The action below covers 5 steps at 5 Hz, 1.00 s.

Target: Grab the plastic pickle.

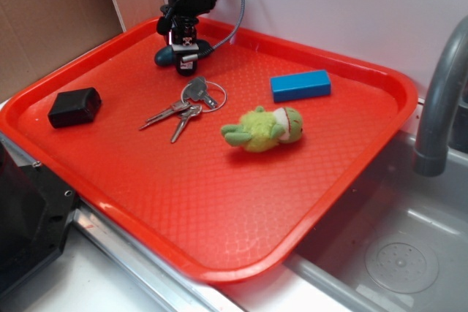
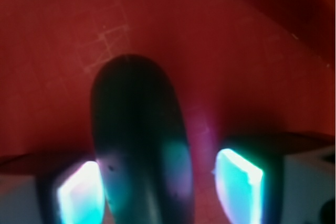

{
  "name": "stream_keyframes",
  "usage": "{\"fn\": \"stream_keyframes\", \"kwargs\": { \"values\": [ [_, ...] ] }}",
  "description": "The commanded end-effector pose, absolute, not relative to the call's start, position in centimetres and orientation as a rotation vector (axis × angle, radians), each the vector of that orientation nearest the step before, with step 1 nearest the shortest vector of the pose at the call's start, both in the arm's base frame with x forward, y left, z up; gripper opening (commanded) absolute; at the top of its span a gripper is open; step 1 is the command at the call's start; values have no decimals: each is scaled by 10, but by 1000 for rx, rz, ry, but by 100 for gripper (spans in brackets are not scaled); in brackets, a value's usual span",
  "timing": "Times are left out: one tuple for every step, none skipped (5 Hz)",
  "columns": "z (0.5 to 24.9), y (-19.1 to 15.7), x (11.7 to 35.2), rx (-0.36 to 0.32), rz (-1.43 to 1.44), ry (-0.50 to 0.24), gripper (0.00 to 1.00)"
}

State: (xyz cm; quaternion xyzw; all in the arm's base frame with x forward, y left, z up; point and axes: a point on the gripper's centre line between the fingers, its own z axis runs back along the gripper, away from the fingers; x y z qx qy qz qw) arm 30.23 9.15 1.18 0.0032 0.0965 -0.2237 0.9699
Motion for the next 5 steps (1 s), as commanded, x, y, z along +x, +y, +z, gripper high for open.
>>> {"fn": "stream_keyframes", "kwargs": {
  "values": [
    [49, 82, 302, 54, -374, 165, 0],
    [99, 48, 279, 30, -181, 128, 0],
    [148, -3, 227, 1, 61, -59, 0],
    [204, -2, 184, -151, 48, -132, 0],
    [253, -6, 177, -146, -3, -137, 0]
  ]
}}
